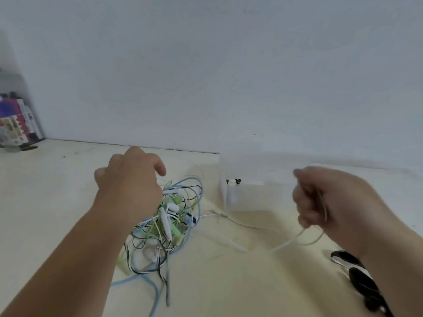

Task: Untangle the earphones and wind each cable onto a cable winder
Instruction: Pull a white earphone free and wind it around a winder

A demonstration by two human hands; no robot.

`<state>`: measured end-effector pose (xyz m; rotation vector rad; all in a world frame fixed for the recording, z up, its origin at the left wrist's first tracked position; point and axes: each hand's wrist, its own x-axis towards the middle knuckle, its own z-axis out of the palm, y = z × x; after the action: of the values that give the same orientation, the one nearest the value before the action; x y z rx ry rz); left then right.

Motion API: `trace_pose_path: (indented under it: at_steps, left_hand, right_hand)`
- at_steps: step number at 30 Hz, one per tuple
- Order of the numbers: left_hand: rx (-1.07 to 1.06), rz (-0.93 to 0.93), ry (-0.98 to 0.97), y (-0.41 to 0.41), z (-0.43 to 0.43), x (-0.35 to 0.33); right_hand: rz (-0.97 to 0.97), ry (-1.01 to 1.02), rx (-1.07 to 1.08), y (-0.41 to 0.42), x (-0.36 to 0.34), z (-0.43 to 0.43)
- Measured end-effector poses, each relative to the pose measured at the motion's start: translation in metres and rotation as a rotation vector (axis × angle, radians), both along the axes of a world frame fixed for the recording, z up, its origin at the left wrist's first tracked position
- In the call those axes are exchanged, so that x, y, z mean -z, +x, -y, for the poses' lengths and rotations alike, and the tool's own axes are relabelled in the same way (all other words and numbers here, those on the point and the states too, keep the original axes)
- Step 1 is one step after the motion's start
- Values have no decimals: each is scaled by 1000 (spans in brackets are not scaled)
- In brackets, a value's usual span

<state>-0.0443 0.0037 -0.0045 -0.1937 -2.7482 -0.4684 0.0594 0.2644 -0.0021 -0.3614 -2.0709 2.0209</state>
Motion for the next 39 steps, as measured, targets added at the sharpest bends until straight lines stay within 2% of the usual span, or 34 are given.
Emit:
trace_pose_path:
  at_steps: [2, 3, 5, 8, 12, 15, 17, 18, 21, 22, 24, 28, 30, 33, 35, 37, 39]
  left_hand:
    - [140, -98, 36, 2, -4, 0]
    - [259, -134, 115, 5, -6, 0]
    - [443, -133, 246, 15, -12, -4]
    - [548, -33, 254, 23, -21, -1]
    - [574, 130, 145, 25, -28, 3]
    - [563, 208, 159, 24, -26, 4]
    - [495, 246, 100, 21, -23, 6]
    - [456, 249, 41, 19, -22, 7]
    - [368, 253, -62, 16, -18, 8]
    - [352, 267, -70, 15, -16, 8]
    - [331, 304, -70, 14, -13, 7]
    - [310, 379, -10, 12, -8, 4]
    - [286, 373, -23, 9, -5, 3]
    - [203, 299, -6, 3, 3, 2]
    - [140, 232, 77, -1, 9, 2]
    - [62, 155, 125, -6, 13, 2]
    - [-12, 98, 117, -10, 16, 4]
  right_hand:
    - [94, 480, 12, 2, 6, 8]
    - [135, 640, -7, 3, 7, 11]
    - [211, 840, -22, 4, 11, 14]
    - [263, 1181, 52, 0, 17, 19]
    - [185, 1258, 143, 0, 21, 26]
    - [-70, 1215, 237, 3, 19, 33]
    - [-255, 1155, 137, 3, 21, 38]
    - [-285, 1135, 29, 3, 23, 42]
    - [-110, 1164, -341, 2, 39, 55]
    - [-44, 1215, -415, 1, 45, 57]
    - [-23, 1250, -429, -2, 49, 59]
    - [-60, 1051, -387, -7, 48, 50]
    - [-112, 749, -334, -7, 42, 46]
    - [-225, 33, -289, -4, 22, 39]
    - [-263, -332, -279, -1, 7, 33]
    - [-302, -522, -268, 3, -4, 27]
    - [-340, -606, -202, 6, -12, 19]
